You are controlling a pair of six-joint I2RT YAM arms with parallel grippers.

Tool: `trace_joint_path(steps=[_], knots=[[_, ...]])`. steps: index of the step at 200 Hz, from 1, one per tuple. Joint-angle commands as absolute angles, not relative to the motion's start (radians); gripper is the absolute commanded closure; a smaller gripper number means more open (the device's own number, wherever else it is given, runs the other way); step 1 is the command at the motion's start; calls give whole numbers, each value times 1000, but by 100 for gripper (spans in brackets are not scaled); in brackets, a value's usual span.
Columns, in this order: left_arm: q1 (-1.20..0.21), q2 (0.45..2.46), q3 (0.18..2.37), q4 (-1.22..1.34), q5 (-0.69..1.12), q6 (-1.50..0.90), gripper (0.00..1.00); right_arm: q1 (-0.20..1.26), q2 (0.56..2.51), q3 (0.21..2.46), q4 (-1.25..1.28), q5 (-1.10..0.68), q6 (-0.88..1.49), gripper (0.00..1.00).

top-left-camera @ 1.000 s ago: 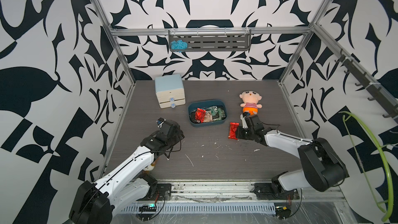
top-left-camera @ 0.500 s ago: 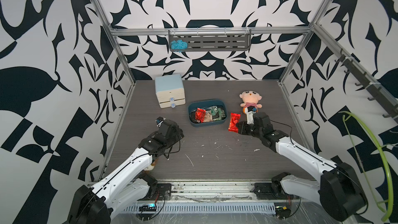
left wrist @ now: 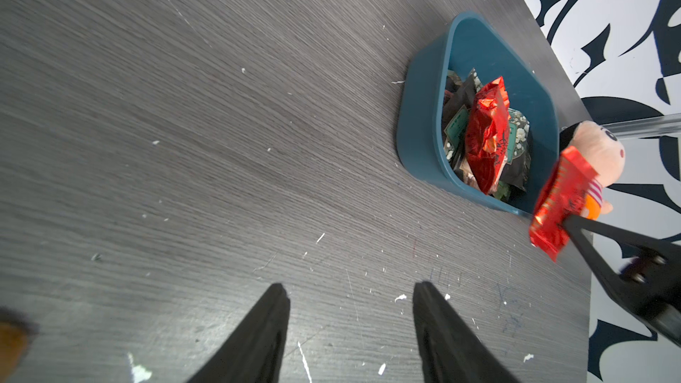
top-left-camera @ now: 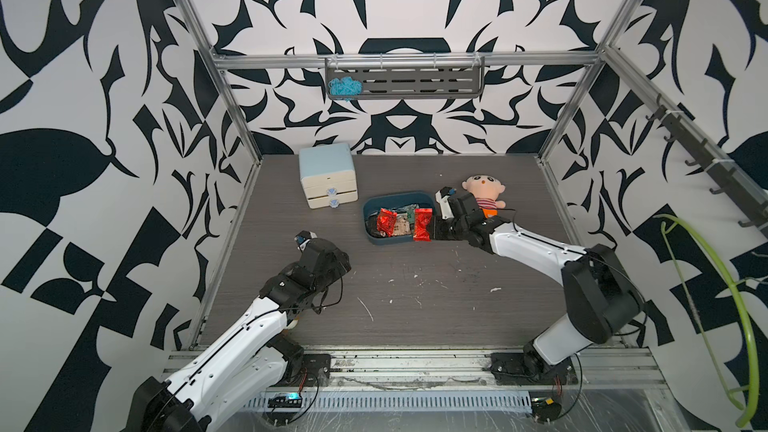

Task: Put the tea bags into the storage box
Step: Place the tea bag in the storage box, then reset both arms

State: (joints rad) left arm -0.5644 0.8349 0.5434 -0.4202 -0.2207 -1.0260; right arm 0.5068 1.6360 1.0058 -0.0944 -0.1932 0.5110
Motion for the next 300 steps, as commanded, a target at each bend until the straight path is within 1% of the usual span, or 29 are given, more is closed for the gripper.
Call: trace_joint_path(steps=[1, 44, 87, 94, 106, 129, 147, 183, 188, 200, 203, 208, 215, 229, 242, 261, 265, 277, 288, 300], knots=[[-568, 809, 527, -454, -212, -1014, 40, 508, 1663, 1095, -101, -181, 488, 100], [-567, 783, 514, -471, -215, -1019, 40, 507, 1775, 1194, -141, -176, 474, 100], [-568, 779, 523, -486, -225, -1016, 40, 508, 1833, 1256, -171, -185, 472, 100], [-567, 779, 527, -490, -227, -1015, 41, 509, 1829, 1259, -177, -184, 471, 96], [-568, 779, 536, -501, -234, -1015, 40, 508, 1815, 1260, -191, -183, 467, 84], [-568, 776, 552, -505, -249, -997, 40, 508, 1750, 1233, -198, -178, 454, 66], [-568, 772, 568, -489, -240, -958, 38, 508, 1683, 1199, -191, -167, 453, 55], [-568, 771, 630, -496, -254, -925, 33, 484, 1523, 1109, -152, -137, 441, 46], [-568, 777, 647, -514, -267, -925, 27, 479, 1505, 1097, -148, -134, 436, 45], [-568, 800, 696, -561, -287, -911, 16, 470, 1461, 1069, -141, -110, 424, 43], [-567, 806, 712, -575, -288, -905, 10, 468, 1450, 1061, -140, -103, 421, 42], [-567, 821, 740, -601, -289, -896, 5, 466, 1434, 1048, -136, -89, 415, 40], [-567, 843, 777, -638, -285, -889, 0, 461, 1411, 1030, -131, -70, 414, 35], [-568, 886, 840, -686, -286, -869, 0, 454, 1373, 999, -121, -49, 413, 28], [-568, 924, 881, -702, -302, -853, 0, 454, 1334, 976, -120, -6, 419, 19], [-568, 976, 937, -691, -312, -796, 0, 454, 1275, 945, -109, 53, 443, 16], [-568, 988, 949, -687, -322, -785, 0, 454, 1260, 936, -102, 61, 442, 12], [-566, 1020, 980, -682, -375, -761, 0, 454, 1216, 901, -71, 89, 436, 8], [-563, 1052, 1008, -679, -416, -745, 0, 454, 1169, 866, -41, 123, 403, 1], [-561, 1078, 1020, -637, -434, -692, 0, 454, 1118, 817, 4, 167, 388, 1]])
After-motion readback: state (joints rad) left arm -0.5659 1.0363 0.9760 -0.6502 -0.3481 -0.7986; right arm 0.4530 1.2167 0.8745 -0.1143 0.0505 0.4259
